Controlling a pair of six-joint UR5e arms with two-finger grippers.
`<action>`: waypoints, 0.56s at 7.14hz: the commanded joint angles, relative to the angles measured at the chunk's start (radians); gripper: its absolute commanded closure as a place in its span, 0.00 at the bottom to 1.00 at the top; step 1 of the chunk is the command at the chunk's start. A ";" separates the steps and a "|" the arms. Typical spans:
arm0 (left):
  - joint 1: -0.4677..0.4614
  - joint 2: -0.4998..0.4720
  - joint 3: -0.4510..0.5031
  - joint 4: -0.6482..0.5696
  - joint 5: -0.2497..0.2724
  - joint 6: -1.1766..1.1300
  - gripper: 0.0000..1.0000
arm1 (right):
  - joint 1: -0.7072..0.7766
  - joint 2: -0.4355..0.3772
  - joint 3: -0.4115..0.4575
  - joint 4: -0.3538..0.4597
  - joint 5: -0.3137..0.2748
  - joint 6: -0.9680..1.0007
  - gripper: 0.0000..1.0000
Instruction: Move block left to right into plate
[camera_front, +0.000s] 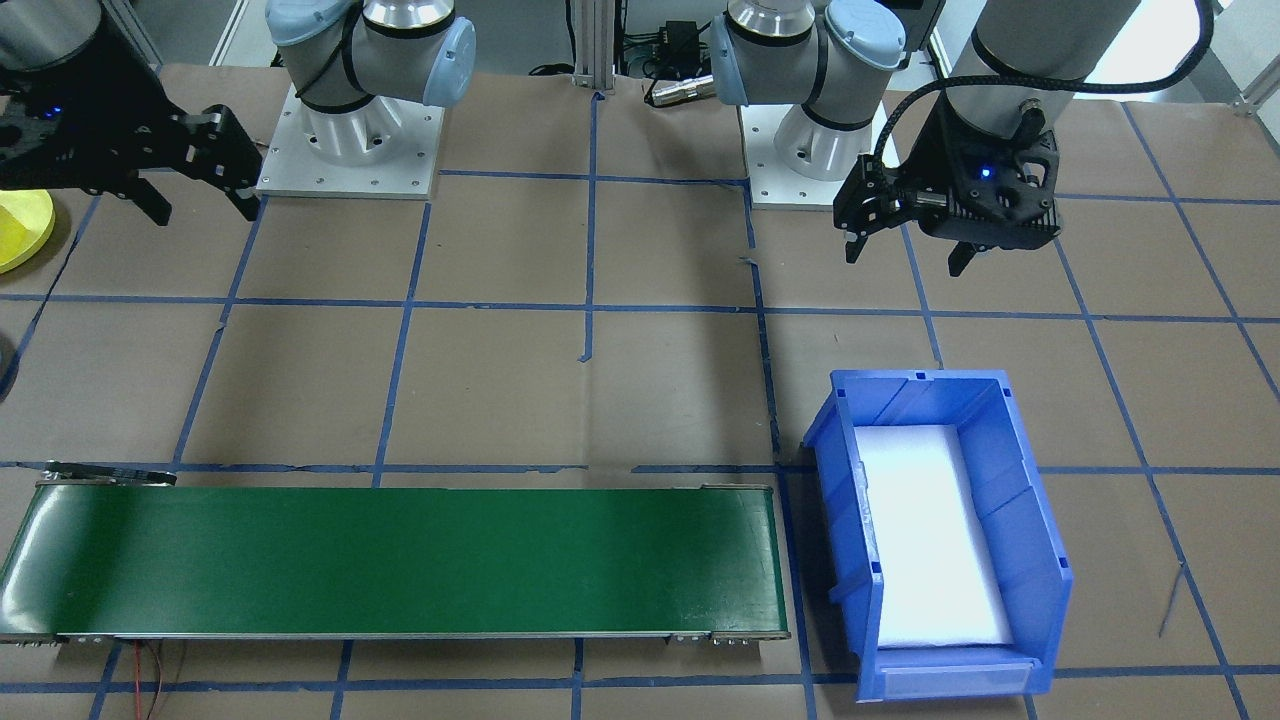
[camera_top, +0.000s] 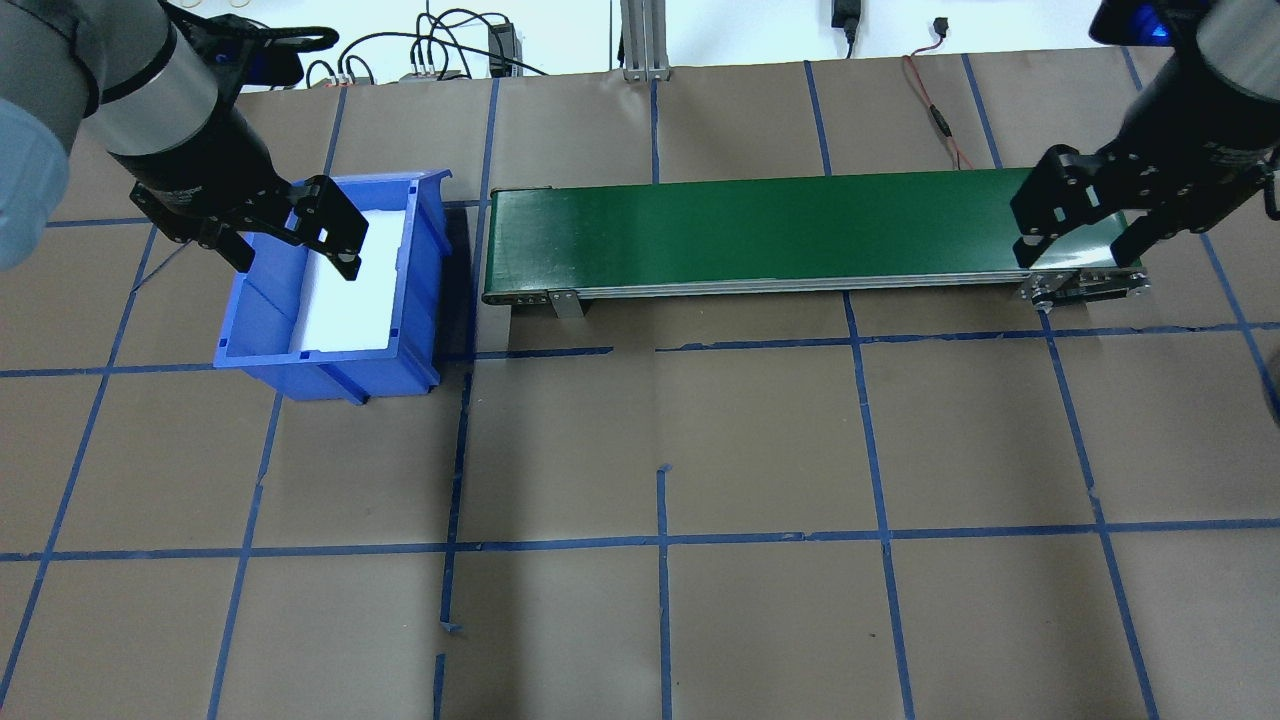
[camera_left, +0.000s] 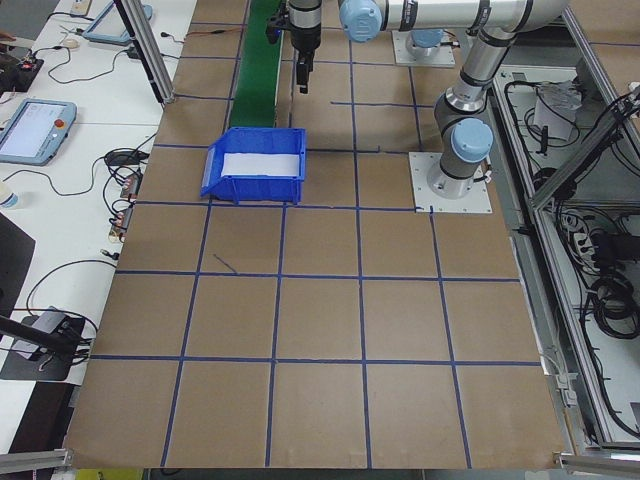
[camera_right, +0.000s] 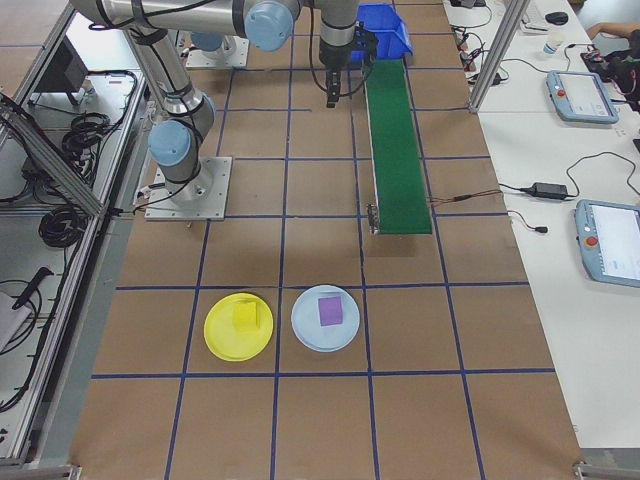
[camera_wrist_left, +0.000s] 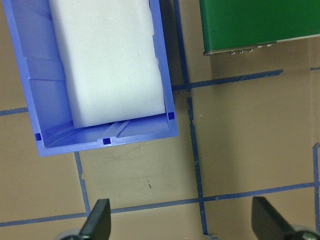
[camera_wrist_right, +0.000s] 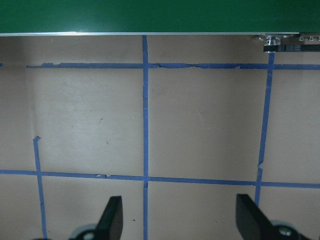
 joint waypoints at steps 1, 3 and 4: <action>0.000 0.005 0.000 0.021 -0.010 -0.007 0.00 | 0.189 0.021 0.010 -0.104 -0.022 0.286 0.18; -0.004 0.016 -0.002 0.033 -0.007 -0.217 0.00 | 0.251 0.044 0.021 -0.143 -0.117 0.355 0.18; -0.007 0.018 0.000 0.033 -0.007 -0.273 0.00 | 0.252 0.044 0.022 -0.143 -0.114 0.352 0.18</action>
